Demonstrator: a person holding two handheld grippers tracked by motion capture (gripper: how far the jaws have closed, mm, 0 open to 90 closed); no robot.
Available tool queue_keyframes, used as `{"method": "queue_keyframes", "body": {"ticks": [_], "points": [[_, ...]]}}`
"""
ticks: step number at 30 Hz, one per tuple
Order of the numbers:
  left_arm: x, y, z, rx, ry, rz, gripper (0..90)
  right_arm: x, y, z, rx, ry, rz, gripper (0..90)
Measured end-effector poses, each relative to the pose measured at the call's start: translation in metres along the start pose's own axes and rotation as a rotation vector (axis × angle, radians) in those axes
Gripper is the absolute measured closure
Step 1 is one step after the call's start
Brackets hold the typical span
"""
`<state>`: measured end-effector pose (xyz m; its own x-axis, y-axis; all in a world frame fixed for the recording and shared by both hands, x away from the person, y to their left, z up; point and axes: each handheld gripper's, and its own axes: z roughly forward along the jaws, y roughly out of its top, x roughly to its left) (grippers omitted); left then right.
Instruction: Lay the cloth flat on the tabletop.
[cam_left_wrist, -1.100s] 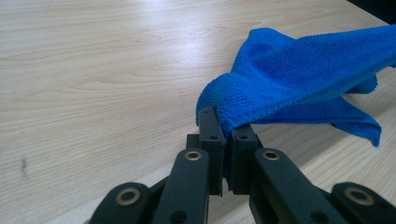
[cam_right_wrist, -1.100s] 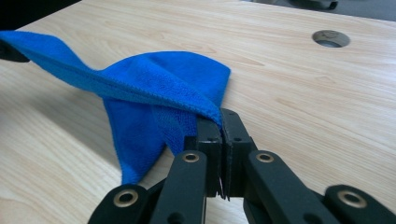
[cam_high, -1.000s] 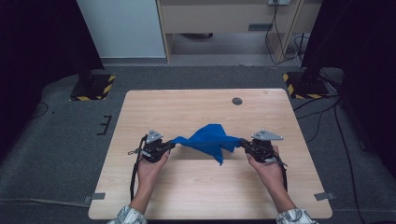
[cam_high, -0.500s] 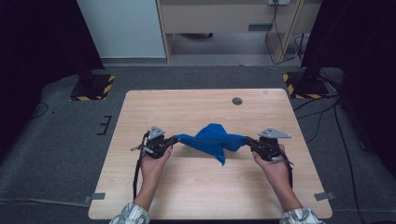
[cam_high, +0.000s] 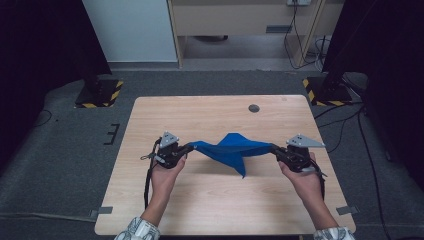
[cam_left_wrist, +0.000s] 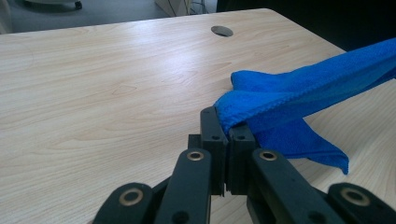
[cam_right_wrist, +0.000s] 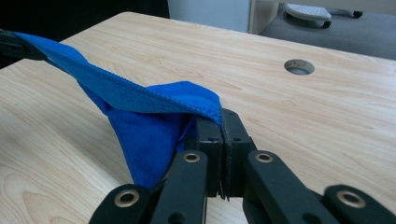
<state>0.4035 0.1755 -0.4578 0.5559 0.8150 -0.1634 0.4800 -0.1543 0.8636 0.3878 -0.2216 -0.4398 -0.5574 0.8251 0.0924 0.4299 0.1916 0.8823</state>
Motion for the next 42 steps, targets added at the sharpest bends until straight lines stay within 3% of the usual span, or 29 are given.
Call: {"method": "queue_keyframes", "body": {"ticks": [13, 25, 31, 42], "points": [[-0.008, 0.010, -0.010, -0.007, -0.010, 0.022, 88.0, 0.002, 0.013, -0.017, -0.028, -0.004, -0.022, 88.6], [-0.010, 0.015, -0.014, 0.002, -0.014, 0.038, 88.0, 0.001, 0.013, -0.019, -0.023, -0.001, -0.027, 88.6], [-0.015, 0.020, -0.026, -0.018, -0.023, 0.047, 88.0, 0.005, 0.017, -0.030, -0.050, 0.013, -0.035, 88.6], [-0.031, 0.042, -0.061, -0.043, -0.082, 0.071, 87.9, 0.015, 0.035, -0.062, -0.090, 0.035, -0.058, 88.5]]}}
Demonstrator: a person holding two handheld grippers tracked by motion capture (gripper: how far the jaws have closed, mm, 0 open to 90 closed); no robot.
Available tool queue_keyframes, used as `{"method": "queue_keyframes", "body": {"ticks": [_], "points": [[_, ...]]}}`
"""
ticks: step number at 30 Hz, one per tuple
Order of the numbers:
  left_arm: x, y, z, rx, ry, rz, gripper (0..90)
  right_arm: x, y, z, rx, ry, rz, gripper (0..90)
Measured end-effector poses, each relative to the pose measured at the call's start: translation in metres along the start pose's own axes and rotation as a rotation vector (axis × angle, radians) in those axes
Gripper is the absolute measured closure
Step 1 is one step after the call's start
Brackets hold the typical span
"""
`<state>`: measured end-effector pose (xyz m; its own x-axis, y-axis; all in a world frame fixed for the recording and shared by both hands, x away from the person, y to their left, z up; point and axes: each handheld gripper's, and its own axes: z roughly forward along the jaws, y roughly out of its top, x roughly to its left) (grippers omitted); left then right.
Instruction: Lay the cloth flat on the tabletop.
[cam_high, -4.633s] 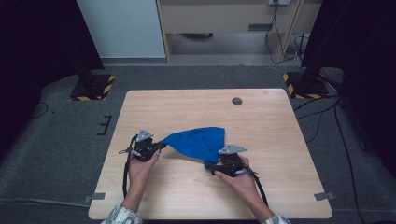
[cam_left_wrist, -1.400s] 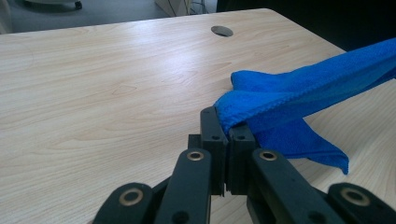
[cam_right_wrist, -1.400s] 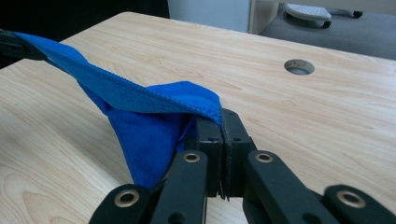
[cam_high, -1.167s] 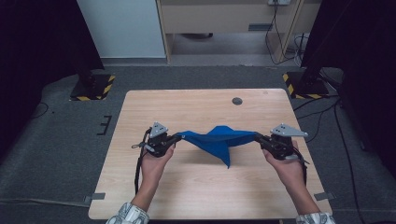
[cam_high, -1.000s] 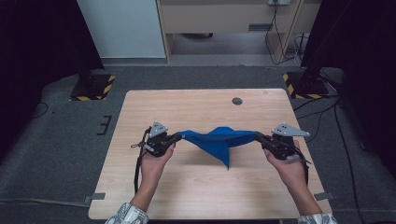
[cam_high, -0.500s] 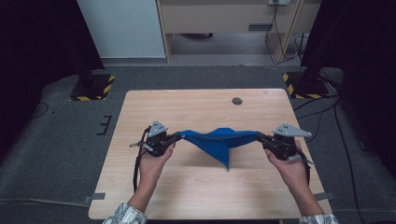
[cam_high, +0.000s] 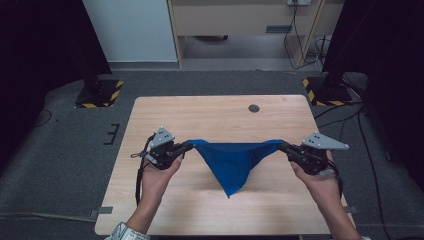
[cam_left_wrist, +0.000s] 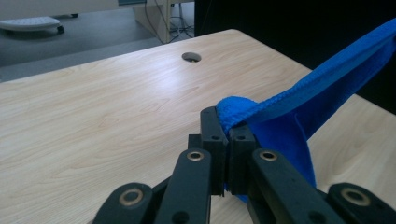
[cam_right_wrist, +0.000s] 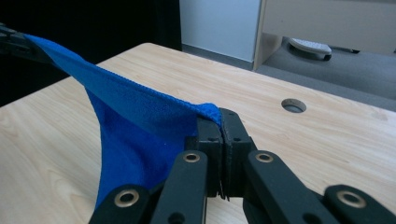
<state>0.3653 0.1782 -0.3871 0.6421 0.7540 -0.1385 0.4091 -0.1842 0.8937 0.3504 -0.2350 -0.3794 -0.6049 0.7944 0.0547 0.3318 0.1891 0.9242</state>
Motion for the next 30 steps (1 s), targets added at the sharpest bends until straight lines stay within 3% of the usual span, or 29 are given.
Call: {"method": "queue_keyframes", "body": {"ticks": [4, 7, 13, 30], "points": [[-0.007, 0.013, -0.012, -0.006, -0.009, 0.030, 87.9, 0.005, 0.013, -0.017, 0.001, 0.019, 0.000, 88.5], [-0.002, 0.016, -0.005, 0.031, -0.004, 0.032, 87.8, 0.005, 0.017, -0.017, 0.053, 0.026, -0.001, 88.3], [0.016, 0.008, 0.027, 0.115, 0.009, 0.002, 87.8, -0.010, 0.007, 0.010, 0.127, 0.015, 0.008, 88.2], [0.041, 0.000, 0.076, 0.161, 0.039, -0.077, 87.6, -0.048, -0.024, 0.062, 0.143, -0.011, 0.091, 87.2]]}}
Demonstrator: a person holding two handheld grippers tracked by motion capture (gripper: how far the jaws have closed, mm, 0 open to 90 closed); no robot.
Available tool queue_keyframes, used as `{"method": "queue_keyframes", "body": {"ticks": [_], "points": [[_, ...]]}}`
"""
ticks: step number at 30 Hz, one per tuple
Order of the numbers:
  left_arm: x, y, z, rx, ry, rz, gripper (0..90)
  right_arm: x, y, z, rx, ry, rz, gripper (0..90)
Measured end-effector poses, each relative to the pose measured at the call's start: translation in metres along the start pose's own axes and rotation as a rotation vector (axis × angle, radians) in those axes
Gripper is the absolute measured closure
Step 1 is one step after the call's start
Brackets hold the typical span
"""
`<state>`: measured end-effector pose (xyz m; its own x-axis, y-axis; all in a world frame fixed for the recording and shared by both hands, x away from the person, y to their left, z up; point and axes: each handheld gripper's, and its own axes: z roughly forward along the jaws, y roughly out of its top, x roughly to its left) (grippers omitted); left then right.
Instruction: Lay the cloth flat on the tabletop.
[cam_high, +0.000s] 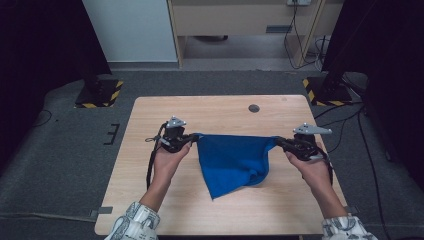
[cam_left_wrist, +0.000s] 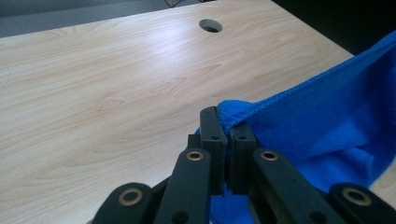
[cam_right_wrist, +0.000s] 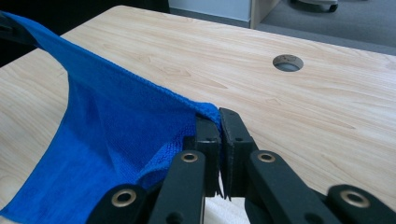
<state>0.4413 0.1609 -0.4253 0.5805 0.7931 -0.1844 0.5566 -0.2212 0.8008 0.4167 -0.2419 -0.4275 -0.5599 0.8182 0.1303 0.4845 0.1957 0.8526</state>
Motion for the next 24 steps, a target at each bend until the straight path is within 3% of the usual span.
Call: {"method": "queue_keyframes", "body": {"ticks": [6, 12, 15, 18, 24], "points": [[0.002, 0.007, -0.003, -0.011, 0.004, -0.004, 87.6, -0.003, 0.002, 0.003, -0.022, 0.011, -0.008, 86.8], [-0.001, 0.016, -0.017, -0.033, 0.004, 0.015, 87.7, 0.005, 0.009, -0.011, -0.050, 0.023, -0.021, 86.4], [0.000, 0.022, -0.015, -0.026, 0.011, 0.018, 87.6, 0.007, 0.016, -0.014, -0.047, 0.010, -0.031, 86.4], [0.006, 0.026, -0.007, -0.008, 0.025, 0.007, 87.6, 0.004, 0.023, -0.006, -0.022, -0.008, -0.036, 86.3], [0.020, 0.025, 0.013, 0.026, 0.046, -0.033, 87.7, -0.011, 0.027, 0.027, 0.027, -0.021, -0.013, 86.6]]}}
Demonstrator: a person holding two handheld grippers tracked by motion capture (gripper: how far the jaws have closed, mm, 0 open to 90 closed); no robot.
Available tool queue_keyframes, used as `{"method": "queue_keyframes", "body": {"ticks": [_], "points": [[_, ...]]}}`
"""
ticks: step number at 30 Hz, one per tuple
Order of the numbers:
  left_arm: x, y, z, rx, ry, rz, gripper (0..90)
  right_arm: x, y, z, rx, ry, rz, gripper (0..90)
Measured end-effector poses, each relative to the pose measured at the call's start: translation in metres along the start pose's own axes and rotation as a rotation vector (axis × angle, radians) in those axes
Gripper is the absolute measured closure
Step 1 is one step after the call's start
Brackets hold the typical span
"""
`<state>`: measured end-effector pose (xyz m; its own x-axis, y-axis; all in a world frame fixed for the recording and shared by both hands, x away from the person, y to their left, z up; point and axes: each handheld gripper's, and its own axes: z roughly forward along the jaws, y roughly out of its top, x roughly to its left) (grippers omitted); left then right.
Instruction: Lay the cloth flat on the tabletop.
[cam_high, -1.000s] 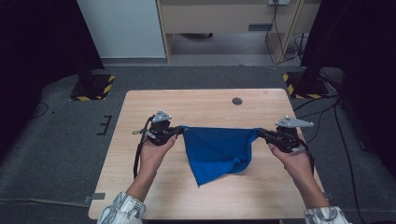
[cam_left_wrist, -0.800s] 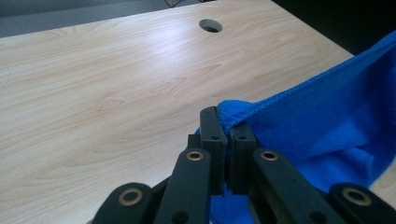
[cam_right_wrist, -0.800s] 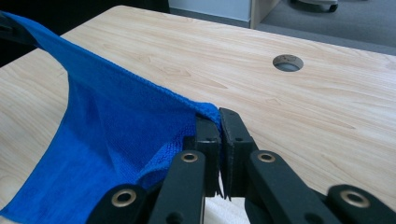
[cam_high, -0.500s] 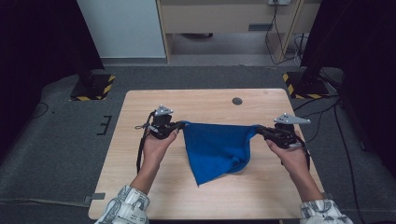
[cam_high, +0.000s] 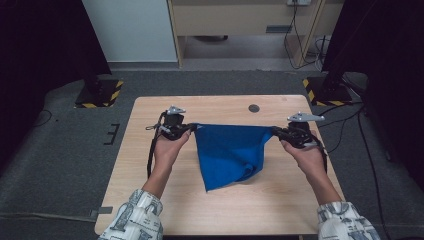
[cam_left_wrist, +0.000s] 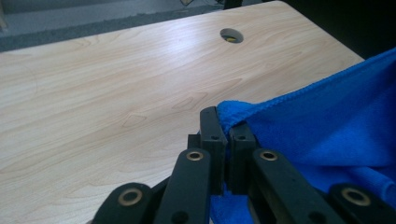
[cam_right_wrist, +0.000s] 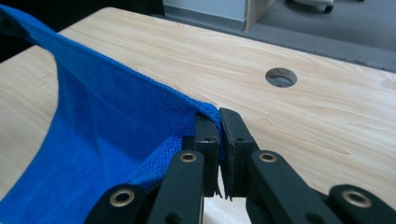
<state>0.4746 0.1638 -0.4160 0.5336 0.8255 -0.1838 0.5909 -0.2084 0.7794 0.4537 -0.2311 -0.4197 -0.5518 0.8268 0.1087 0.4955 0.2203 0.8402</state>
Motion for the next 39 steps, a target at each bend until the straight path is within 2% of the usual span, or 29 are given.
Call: {"method": "queue_keyframes", "body": {"ticks": [9, 17, 27, 34, 39], "points": [[0.012, -0.004, 0.023, 0.050, 0.022, -0.025, 87.7, -0.014, -0.006, 0.034, 0.049, -0.015, 0.010, 86.2], [0.016, -0.004, 0.036, 0.070, 0.035, -0.040, 87.7, -0.021, -0.010, 0.047, 0.067, -0.022, 0.023, 87.2], [0.018, -0.001, 0.045, 0.057, 0.048, -0.032, 87.7, -0.026, -0.008, 0.052, 0.077, -0.035, 0.033, 88.0], [0.028, -0.008, 0.062, 0.061, 0.065, -0.027, 87.6, -0.031, -0.010, 0.072, 0.112, -0.048, 0.037, 87.9], [0.031, -0.011, 0.068, 0.057, 0.079, -0.010, 87.6, -0.034, -0.013, 0.089, 0.133, -0.064, 0.053, 87.9]]}}
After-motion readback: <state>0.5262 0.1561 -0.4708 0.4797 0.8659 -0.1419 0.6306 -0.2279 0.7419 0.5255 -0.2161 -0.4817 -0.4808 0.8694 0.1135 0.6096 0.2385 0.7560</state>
